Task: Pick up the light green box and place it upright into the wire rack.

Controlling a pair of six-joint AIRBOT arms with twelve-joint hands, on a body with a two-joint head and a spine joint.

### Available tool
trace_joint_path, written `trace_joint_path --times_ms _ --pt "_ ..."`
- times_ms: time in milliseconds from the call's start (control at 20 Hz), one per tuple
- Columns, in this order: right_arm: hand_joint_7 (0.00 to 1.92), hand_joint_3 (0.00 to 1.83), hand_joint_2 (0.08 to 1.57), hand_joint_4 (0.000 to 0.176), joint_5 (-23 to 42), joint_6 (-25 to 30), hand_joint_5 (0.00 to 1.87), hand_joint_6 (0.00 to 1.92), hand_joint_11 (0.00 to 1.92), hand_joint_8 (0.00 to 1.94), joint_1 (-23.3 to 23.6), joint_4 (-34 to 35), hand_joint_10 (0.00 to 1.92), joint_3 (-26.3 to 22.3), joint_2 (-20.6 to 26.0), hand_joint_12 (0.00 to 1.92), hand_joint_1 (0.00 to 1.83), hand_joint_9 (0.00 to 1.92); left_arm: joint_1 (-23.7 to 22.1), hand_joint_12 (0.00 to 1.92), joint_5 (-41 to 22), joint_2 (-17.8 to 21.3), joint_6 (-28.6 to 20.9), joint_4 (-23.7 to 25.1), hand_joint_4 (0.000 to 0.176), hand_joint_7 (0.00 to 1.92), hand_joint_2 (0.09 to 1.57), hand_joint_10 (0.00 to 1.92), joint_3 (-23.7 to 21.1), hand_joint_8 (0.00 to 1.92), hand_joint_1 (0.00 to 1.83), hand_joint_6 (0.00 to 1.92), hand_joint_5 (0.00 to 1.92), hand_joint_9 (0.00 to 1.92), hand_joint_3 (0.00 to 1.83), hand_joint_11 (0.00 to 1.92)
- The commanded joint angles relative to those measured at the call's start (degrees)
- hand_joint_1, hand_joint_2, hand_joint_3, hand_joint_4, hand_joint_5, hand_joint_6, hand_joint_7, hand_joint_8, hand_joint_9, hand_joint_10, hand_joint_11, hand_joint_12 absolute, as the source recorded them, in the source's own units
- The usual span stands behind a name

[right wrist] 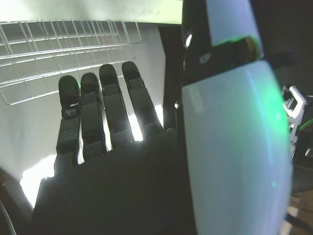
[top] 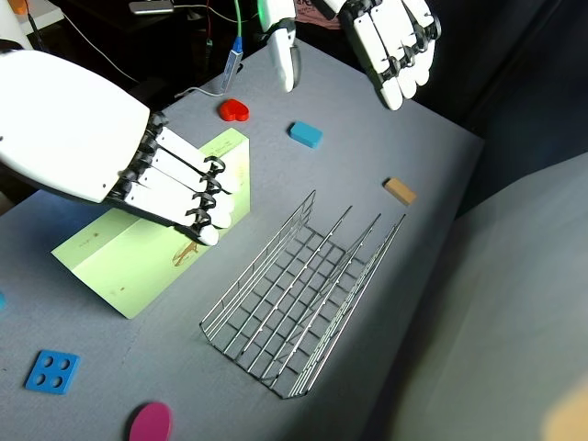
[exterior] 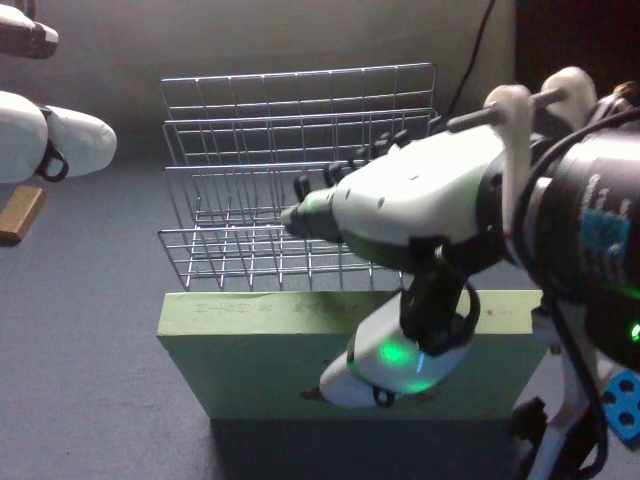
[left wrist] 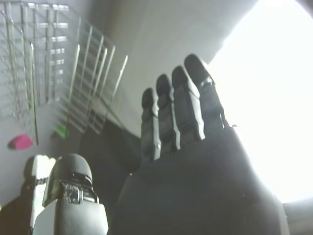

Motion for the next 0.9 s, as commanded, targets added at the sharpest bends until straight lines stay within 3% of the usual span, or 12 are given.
trace_joint_path --times_ms 0,850 --pt "0.18 0.0 0.94 0.0 2.88 -0.49 0.16 0.02 0.0 0.01 0.12 -2.3 0.01 0.22 -0.28 0.51 0.73 0.13 -0.89 0.77 -3.05 0.17 0.34 3.84 0.0 0.28 1.16 0.01 -0.2 0.0 0.07 0.0 0.25 0.22 0.0 0.0" --pt "0.25 0.0 0.96 0.0 3.79 -1.25 0.22 0.01 0.0 0.01 -4.02 -3.46 0.01 6.16 -5.0 0.61 0.83 0.2 -1.19 0.77 -2.29 0.16 1.42 3.37 0.0 0.3 1.16 0.0 0.0 0.01 0.09 0.01 0.29 0.23 0.0 0.0"
